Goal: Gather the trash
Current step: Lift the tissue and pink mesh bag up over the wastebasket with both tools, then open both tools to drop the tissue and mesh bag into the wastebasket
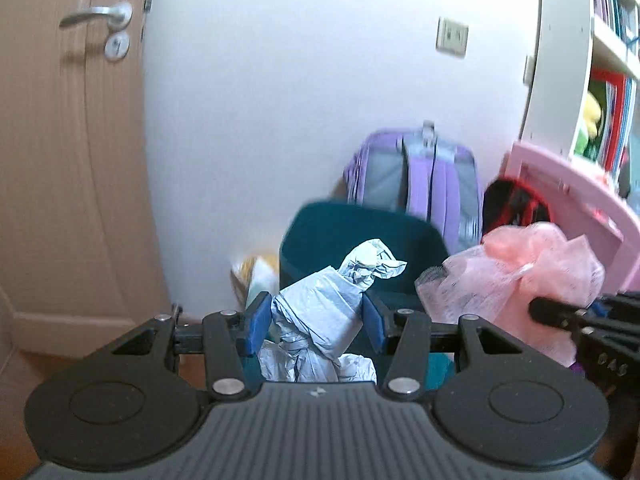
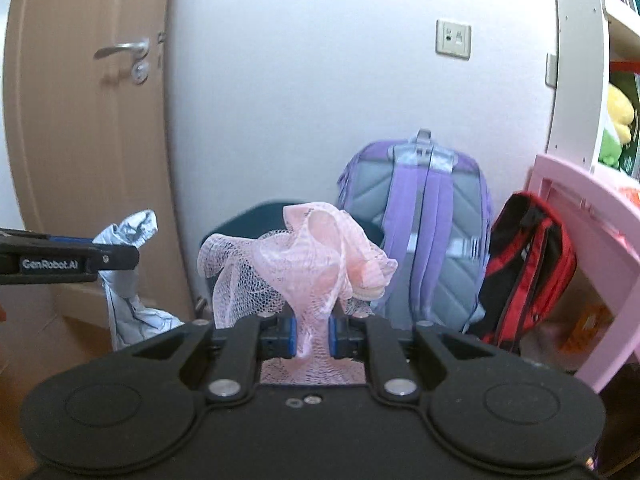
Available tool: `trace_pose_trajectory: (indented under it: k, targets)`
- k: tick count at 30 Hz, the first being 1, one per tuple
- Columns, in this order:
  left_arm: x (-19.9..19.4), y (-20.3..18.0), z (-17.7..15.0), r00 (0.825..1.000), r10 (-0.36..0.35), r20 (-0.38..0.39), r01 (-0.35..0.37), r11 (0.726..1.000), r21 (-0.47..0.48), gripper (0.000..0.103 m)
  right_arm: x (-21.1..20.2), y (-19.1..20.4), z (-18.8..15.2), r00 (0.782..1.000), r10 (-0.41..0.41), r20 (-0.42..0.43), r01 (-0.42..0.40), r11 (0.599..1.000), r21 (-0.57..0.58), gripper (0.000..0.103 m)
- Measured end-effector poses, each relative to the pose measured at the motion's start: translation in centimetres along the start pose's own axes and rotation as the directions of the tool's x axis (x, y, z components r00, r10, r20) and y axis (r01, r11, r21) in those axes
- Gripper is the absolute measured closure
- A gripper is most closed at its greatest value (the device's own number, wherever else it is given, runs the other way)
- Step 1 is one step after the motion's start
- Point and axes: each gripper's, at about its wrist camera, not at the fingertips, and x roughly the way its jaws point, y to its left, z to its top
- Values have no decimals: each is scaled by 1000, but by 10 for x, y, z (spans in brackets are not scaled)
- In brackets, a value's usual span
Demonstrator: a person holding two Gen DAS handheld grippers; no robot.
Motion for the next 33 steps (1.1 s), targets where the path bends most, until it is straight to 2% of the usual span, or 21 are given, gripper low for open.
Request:
trace_pose_trajectory:
  k: [7, 13, 23, 33]
  targets:
    - [22, -16, 50, 996, -27, 81, 25, 999, 22, 55, 41, -5, 27, 999, -44, 5, 44, 999, -29, 91]
    - [58, -28, 68, 996, -24, 80, 20, 999, 48, 55, 81, -7, 39, 998, -57, -15, 56, 997, -51, 91]
    - [139, -33, 65, 1000, -5, 9, 5, 997, 82, 55, 152, -5, 39, 993, -46, -110, 38, 996, -76, 89]
    - [202, -34, 47, 993, 5, -114, 8, 993, 118, 55, 192, -2, 21, 979, -17, -201, -5, 994, -108, 82]
